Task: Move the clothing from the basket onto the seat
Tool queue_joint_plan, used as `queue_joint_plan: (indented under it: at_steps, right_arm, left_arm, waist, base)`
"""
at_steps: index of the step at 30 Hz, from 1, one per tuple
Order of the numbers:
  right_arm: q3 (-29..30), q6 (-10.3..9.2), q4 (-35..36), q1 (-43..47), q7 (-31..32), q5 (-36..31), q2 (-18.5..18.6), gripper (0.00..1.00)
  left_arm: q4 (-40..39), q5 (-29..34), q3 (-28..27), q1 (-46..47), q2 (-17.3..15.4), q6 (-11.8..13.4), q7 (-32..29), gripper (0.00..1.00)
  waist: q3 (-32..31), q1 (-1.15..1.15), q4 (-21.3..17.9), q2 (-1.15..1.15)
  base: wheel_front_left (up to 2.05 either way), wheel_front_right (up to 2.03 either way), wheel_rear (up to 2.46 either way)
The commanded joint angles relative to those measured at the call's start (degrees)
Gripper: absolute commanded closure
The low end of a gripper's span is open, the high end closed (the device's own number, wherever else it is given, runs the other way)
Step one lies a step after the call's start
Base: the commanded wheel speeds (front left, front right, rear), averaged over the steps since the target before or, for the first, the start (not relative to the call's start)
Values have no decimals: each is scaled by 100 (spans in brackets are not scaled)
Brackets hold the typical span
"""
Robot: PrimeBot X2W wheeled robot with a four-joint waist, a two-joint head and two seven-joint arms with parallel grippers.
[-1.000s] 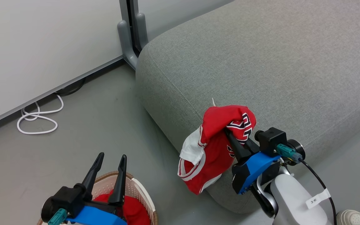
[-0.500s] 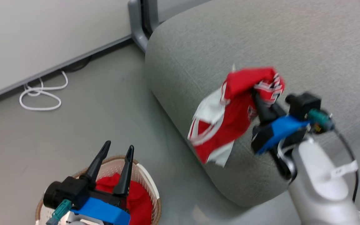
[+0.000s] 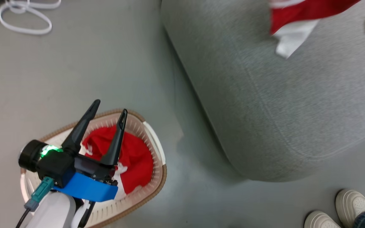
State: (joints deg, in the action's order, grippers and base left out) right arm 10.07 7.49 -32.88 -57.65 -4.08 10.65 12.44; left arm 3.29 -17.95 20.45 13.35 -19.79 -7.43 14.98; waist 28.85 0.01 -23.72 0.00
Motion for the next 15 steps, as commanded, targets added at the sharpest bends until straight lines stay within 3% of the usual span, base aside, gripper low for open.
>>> queue_joint_plan:
  at_steps: [1,7,13,14,15]
  right_arm:
    - [121,2,-63,-184,-33,-28,66,100]
    - [1019,1,-543,-735,-68,-243,370,100]
    - [1503,1,-1234,-708,-66,-603,508,100]
    - [1584,1,-1367,-679,-81,-633,487,83]
    - [1652,1,-1485,-651,-122,-699,479,59]
  left_arm:
    - [-60,55,-14,126,-61,-3,-7,0]
    - [-317,133,-38,319,-206,30,-58,0]
    - [-387,177,31,435,-196,49,-47,0]
    - [-377,178,38,453,-189,40,-43,0]
    - [-359,175,48,464,-181,42,-38,0]
  waist:
    - [565,-1,252,0]
    - [1067,-1,482,0]
    - [1256,-1,665,0]
    - [1260,-1,683,0]
    - [1250,-1,704,0]
  base:
    - [0,0,0]
    - [0,0,0]
    - [0,0,0]
    - [0,0,0]
    - [0,0,0]
